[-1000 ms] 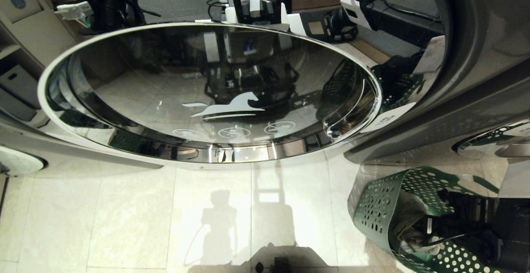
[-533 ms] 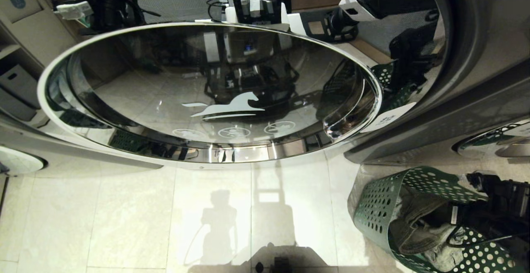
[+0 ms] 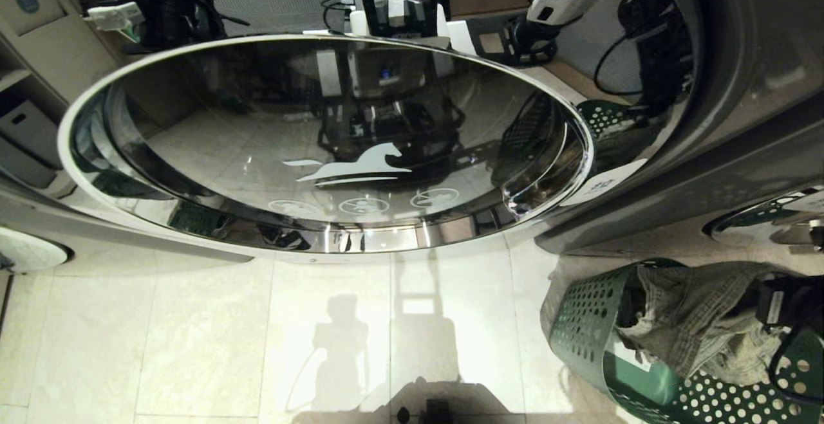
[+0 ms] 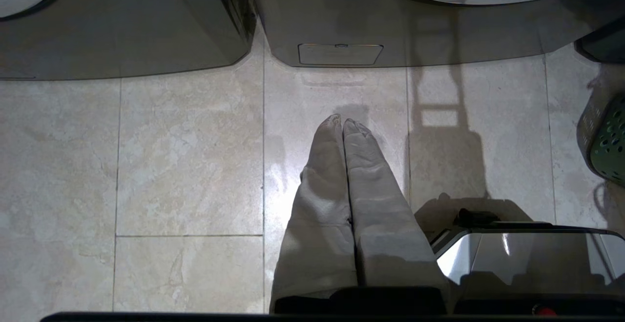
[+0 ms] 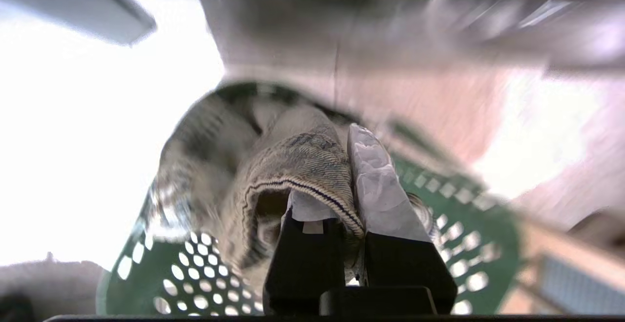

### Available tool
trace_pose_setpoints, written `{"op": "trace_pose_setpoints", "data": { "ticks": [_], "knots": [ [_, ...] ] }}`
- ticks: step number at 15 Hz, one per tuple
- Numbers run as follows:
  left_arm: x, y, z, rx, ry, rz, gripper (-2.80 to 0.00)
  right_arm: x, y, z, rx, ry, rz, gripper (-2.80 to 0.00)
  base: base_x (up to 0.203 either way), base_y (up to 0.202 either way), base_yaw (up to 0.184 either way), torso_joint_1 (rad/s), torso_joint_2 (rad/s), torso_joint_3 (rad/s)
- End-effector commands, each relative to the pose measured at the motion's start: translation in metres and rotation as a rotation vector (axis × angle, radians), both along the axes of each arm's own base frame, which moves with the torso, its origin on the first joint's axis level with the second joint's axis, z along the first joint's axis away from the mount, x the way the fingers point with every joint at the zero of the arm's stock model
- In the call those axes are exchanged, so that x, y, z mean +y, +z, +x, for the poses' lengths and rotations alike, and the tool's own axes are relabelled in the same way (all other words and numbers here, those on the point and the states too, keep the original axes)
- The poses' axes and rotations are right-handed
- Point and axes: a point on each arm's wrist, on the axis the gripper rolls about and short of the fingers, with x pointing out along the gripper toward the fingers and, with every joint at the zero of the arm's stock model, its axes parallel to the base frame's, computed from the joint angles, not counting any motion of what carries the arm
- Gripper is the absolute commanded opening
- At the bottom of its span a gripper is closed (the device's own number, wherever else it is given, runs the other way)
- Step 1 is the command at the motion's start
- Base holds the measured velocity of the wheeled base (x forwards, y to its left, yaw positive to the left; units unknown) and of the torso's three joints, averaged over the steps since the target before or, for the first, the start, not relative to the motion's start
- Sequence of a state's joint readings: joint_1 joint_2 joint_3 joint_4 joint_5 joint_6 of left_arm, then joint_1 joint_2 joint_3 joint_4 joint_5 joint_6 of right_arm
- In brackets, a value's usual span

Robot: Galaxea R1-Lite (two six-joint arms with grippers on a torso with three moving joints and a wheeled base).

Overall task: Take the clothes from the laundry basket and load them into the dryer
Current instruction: Take the clothes out of the basket

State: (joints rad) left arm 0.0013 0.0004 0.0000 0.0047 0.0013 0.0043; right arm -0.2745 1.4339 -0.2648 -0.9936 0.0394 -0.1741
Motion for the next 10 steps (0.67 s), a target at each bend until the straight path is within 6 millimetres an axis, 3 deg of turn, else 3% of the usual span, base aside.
{"op": "trace_pose_setpoints", "data": {
  "ticks": [1,4,6,10],
  "knots": [
    [0.0,0.0,0.0,0.001,0.001,0.0,-2.8,0.013,0.045,-0.043,-0.113,0.005,-0.035,-2.8,0.0,0.0,0.0,0.0,0.0,0.0],
    [0.0,0.0,0.0,0.001,0.001,0.0,-2.8,0.027,0.068,-0.094,-0.005,0.015,-0.006,-2.8,0.0,0.0,0.0,0.0,0.0,0.0],
    [0.0,0.0,0.0,0.001,0.001,0.0,-2.8,0.034,0.083,-0.117,-0.06,0.026,-0.026,-2.8,0.0,0.0,0.0,0.0,0.0,0.0],
    [0.0,0.0,0.0,0.001,0.001,0.0,-2.8,0.043,0.09,-0.133,-0.107,0.184,-0.021,-2.8,0.0,0.0,0.0,0.0,0.0,0.0]
  ]
}}
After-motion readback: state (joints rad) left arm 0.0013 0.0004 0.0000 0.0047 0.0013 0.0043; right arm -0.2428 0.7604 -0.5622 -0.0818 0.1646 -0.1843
